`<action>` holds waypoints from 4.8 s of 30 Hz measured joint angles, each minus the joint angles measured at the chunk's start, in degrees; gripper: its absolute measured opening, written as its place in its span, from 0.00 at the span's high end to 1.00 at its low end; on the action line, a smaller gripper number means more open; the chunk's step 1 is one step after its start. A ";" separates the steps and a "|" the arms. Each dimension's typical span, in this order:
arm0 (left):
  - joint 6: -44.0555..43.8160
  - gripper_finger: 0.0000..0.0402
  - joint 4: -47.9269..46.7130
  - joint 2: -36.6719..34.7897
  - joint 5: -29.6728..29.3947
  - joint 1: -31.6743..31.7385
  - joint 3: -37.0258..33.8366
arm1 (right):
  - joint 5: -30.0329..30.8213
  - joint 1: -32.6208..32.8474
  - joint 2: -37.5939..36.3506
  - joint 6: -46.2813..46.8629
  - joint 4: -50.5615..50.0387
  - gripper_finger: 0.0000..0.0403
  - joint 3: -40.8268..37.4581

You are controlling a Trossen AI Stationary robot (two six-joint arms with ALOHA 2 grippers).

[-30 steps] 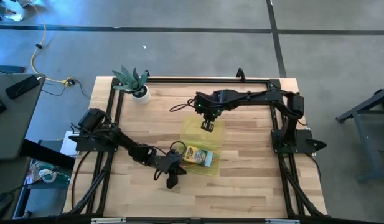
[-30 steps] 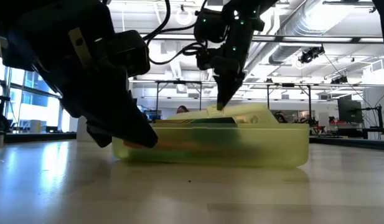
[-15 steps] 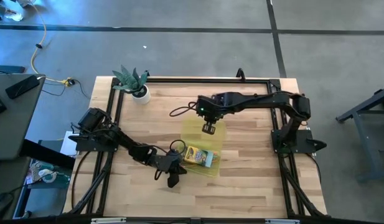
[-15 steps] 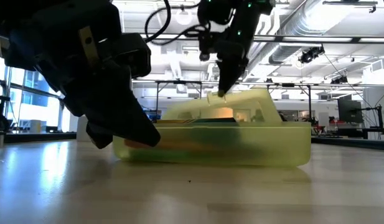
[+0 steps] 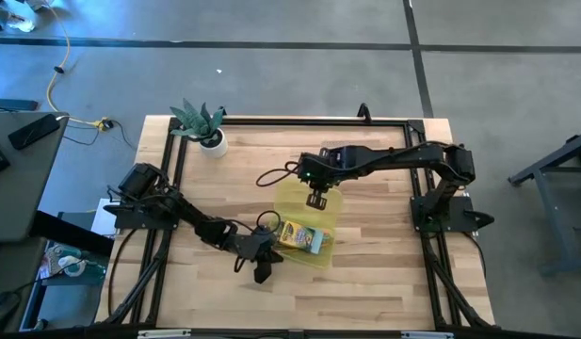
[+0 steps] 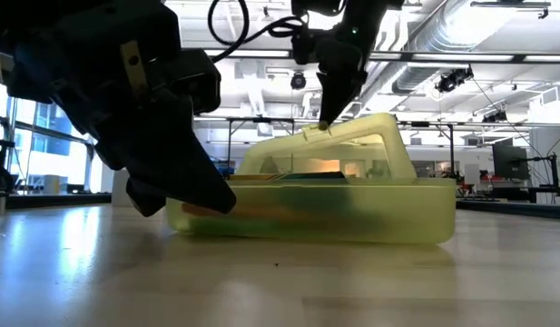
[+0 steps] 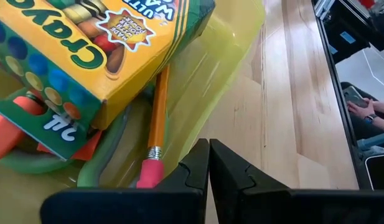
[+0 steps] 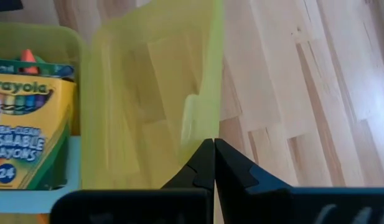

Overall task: Pack school essentials
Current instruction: Close the yellow box

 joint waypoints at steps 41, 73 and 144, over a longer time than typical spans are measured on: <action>0.29 0.99 0.07 0.16 -3.36 2.50 0.02 | 2.56 13.42 -5.52 11.25 -0.26 1.00 -0.31; 2.07 0.99 -3.43 0.07 -1.10 3.90 0.04 | 9.64 -16.24 -5.61 4.59 -8.33 1.00 -1.59; 4.26 0.99 -3.15 0.02 3.35 6.84 0.05 | -4.40 -25.71 -9.23 6.46 20.14 0.99 -33.92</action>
